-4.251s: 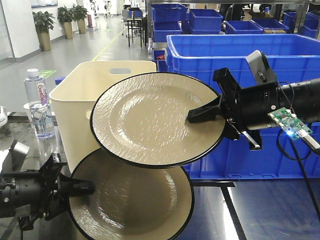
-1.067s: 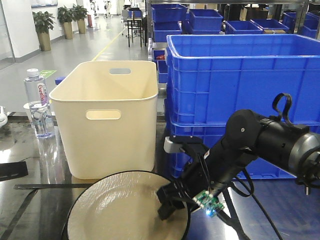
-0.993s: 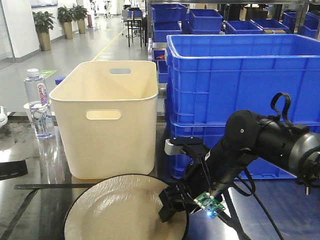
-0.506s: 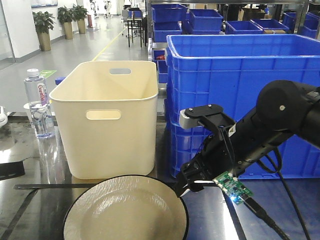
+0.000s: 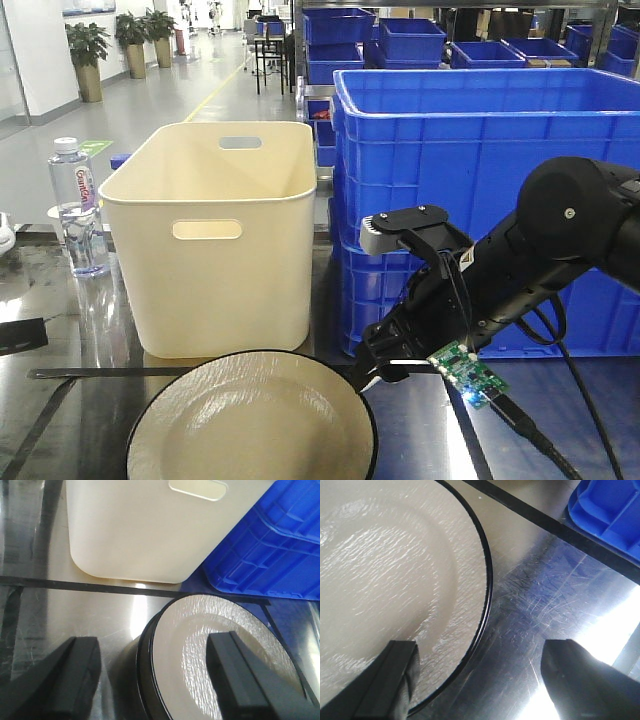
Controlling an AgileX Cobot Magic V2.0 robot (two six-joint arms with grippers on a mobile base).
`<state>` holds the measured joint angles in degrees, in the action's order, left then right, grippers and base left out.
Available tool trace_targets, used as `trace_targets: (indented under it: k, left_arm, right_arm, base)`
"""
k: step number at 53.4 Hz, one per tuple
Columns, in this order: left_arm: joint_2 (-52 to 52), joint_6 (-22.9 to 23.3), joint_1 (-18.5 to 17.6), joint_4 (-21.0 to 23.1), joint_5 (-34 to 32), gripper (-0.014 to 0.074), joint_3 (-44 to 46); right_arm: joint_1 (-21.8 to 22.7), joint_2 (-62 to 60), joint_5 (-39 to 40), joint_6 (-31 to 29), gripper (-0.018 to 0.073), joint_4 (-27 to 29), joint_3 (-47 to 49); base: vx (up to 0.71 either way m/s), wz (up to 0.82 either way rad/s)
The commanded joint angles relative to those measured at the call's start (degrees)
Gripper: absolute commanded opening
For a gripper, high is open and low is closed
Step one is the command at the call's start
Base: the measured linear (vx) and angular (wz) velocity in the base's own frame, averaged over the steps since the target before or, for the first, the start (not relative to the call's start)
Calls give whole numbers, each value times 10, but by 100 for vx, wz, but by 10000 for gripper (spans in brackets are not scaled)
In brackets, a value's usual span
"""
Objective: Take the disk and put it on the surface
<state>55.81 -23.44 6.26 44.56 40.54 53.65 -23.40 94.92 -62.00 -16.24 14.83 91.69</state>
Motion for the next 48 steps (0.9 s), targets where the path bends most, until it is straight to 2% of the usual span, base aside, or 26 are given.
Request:
trace_targets:
  k: [1, 18, 24, 28, 34, 39, 43, 45, 48]
  left_arm:
    - [-8, -2, 0, 21, -34, 558, 17]
    - [-9, -1, 0, 19, -35, 558, 17]
    - [-10, 8, -1, -8, -48, 549, 17]
    - [-20, 17, -1, -42, -53, 512, 15]
    - [-42, 19, -13, -106, -69, 383, 1]
    - [-69, 39, -50, -141, -129, 214, -39]
    - [-92, 104, -96, -189, -210, 90, -88]
    - [-106, 146, -122, -229, -247, 20, -113]
    - [-125, 215, -150, -294, -296, -10, -153]
  right_arm:
    - [0, -24, 25, -5, 564, 5, 16]
    - [0, -24, 25, -5, 564, 5, 16]
    - [0, -24, 25, -5, 564, 5, 16]
    - [0, -24, 24, -5, 564, 5, 16]
    - [0, -24, 23, -5, 564, 5, 16]
    - [0, -24, 23, -5, 564, 5, 16]
    - [0, -24, 23, -5, 564, 5, 16]
    - [0, -24, 23, -5, 564, 5, 16]
    - [0, -24, 23, -5, 564, 5, 16]
  base:
    - [0, 0]
    - [0, 0]
    - [0, 0]
    - [0, 0]
    - [0, 0]
    - [0, 0]
    - [0, 0]
    - [0, 0]
    - [0, 0]
